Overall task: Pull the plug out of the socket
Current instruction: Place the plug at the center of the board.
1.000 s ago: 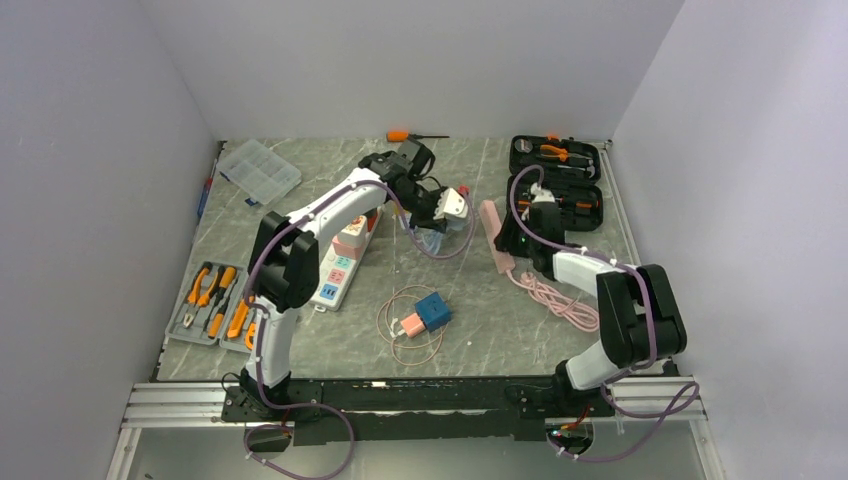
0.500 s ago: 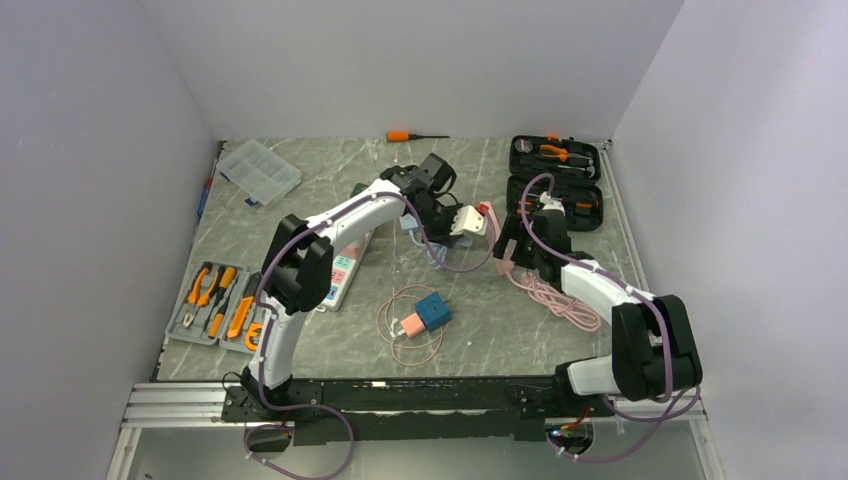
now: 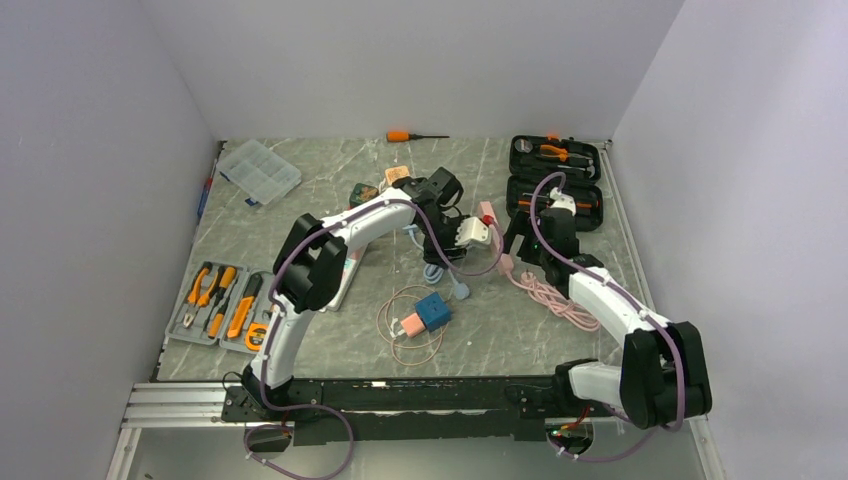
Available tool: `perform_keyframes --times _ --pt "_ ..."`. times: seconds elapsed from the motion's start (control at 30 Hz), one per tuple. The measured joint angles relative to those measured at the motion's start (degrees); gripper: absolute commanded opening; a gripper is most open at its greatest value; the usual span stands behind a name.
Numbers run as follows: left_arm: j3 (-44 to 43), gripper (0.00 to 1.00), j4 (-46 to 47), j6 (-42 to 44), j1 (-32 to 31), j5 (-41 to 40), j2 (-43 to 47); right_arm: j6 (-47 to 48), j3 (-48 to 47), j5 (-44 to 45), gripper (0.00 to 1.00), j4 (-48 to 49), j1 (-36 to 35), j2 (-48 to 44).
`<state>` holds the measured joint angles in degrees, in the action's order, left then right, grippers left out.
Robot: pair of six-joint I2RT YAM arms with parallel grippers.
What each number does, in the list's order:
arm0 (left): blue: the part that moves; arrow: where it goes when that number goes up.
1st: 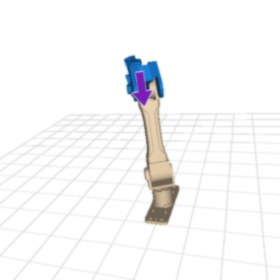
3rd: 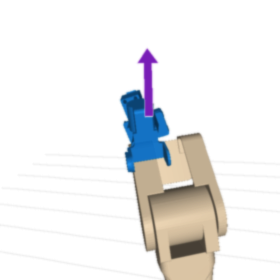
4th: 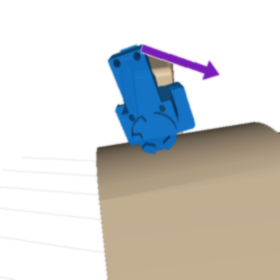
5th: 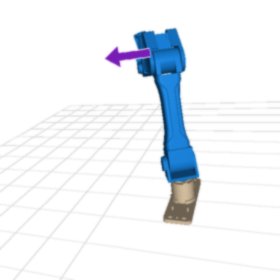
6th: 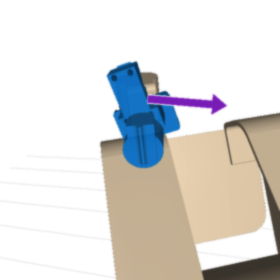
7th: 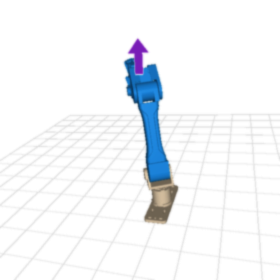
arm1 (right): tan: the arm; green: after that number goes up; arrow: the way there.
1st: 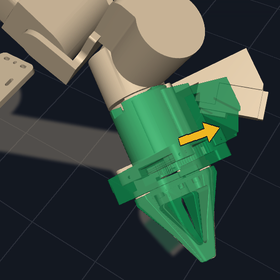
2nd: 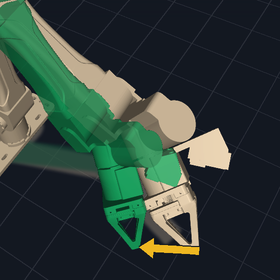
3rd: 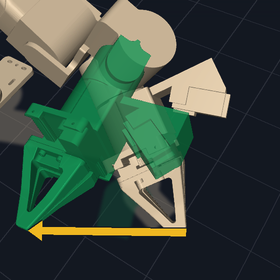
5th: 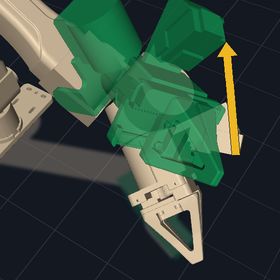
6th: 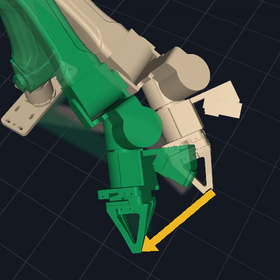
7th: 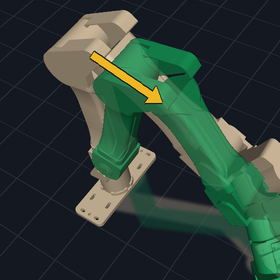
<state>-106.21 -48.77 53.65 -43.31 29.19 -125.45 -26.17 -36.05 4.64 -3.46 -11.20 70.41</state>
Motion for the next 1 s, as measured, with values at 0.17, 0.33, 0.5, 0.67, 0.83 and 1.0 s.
perform_keyframes --times 0.17,0.33,0.5,0.67,0.83,1.0 --pt "-3.5 0.78 0.1 -3.7 0.5 -3.7 -1.2 0.1 0.0 0.4 1.00 -0.1 -0.3 -0.9" --pt "-10.7 0.99 0.5 -9.4 2.4 -5.5 -1.6 1.3 -0.5 4.0 1.00 -1.9 -5.1 -2.1" --pt "-14.0 0.99 -0.5 -16.7 7.5 -6.1 1.9 3.1 -1.4 8.0 1.00 -3.5 -15.6 -5.3" --pt "-4.9 1.00 -2.1 -22.3 13.5 -8.9 16.5 4.2 -1.4 10.0 1.00 -4.1 -29.0 -9.1" --pt "9.2 0.99 -5.8 -24.7 15.2 -11.0 34.9 4.5 -3.7 13.8 1.00 -7.7 -42.3 -6.8" --pt "20.6 0.99 -10.4 -24.4 16.2 -10.4 42.9 4.8 -7.9 16.1 1.00 -10.9 -50.0 0.6"
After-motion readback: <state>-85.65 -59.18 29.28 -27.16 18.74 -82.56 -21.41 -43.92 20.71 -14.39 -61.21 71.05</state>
